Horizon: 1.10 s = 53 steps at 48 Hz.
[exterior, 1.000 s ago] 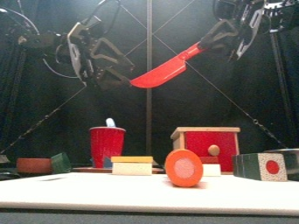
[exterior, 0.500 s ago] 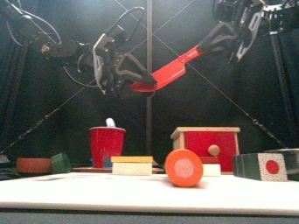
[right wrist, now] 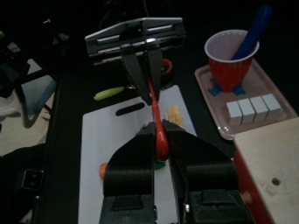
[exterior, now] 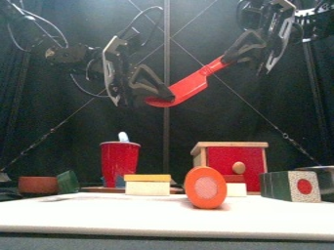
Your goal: Cut the carrot
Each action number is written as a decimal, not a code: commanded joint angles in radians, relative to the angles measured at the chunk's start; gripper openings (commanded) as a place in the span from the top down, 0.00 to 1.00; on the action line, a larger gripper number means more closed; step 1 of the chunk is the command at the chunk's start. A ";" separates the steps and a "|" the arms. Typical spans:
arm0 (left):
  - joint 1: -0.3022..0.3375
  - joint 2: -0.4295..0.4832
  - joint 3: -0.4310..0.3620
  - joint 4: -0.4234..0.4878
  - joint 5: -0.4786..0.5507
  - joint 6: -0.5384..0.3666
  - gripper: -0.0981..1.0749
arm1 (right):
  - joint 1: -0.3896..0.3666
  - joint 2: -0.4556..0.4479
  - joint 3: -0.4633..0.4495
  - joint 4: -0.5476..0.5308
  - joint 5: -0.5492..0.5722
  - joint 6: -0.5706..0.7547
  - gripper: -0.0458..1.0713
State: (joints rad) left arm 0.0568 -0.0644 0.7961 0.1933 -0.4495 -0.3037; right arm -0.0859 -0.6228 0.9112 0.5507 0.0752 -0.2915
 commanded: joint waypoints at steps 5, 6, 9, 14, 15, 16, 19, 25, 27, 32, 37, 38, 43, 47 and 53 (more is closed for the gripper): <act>-0.063 -0.006 0.000 -0.003 0.052 -0.002 0.57 | 0.098 0.060 0.040 0.006 -0.003 0.005 0.59; -0.075 -0.006 0.002 -0.008 0.066 -0.002 0.59 | 0.107 0.067 0.048 0.005 -0.002 0.006 0.59; -0.098 -0.006 0.005 -0.021 0.097 -0.003 0.62 | 0.135 0.095 0.074 0.008 0.000 0.009 0.59; -0.137 -0.002 0.005 -0.061 0.140 -0.002 0.65 | 0.172 0.140 0.091 0.015 0.008 0.038 0.59; -0.143 0.000 0.005 -0.072 0.143 -0.002 0.65 | 0.181 0.149 0.091 0.018 0.011 0.049 0.59; -0.147 0.003 0.005 -0.081 0.147 -0.002 0.65 | 0.192 0.163 0.091 0.017 0.017 0.066 0.59; -0.169 0.014 0.002 -0.109 0.150 -0.002 0.65 | 0.213 0.187 0.086 0.017 0.031 0.098 0.59; -0.204 0.046 -0.003 -0.115 0.150 0.003 0.65 | 0.261 0.229 0.083 0.014 0.051 0.169 0.59; -0.212 0.061 -0.005 -0.115 0.150 0.005 0.65 | 0.284 0.245 0.081 0.014 0.052 0.198 0.59; -0.219 0.106 -0.014 -0.115 0.150 0.005 0.65 | 0.316 0.273 0.081 0.006 0.054 0.255 0.59; -0.232 0.158 -0.029 -0.112 0.153 0.008 0.65 | 0.330 0.301 0.080 -0.023 0.054 0.285 0.59; -0.233 0.167 -0.034 -0.110 0.156 0.008 0.65 | 0.333 0.305 0.078 -0.028 0.052 0.290 0.59; -0.239 0.201 -0.048 -0.100 0.158 0.006 0.65 | 0.337 0.325 0.075 -0.055 0.051 0.311 0.61; -0.244 0.219 -0.055 -0.098 0.160 0.006 0.65 | 0.345 0.339 0.072 -0.075 0.051 0.322 0.62; -0.249 0.225 -0.055 -0.097 0.161 0.006 0.65 | 0.357 0.356 0.066 -0.084 0.051 0.322 0.63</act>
State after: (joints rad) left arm -0.1887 0.1657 0.7348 0.0920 -0.3022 -0.2991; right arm 0.2470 -0.2623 0.9833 0.4694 0.1089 0.0276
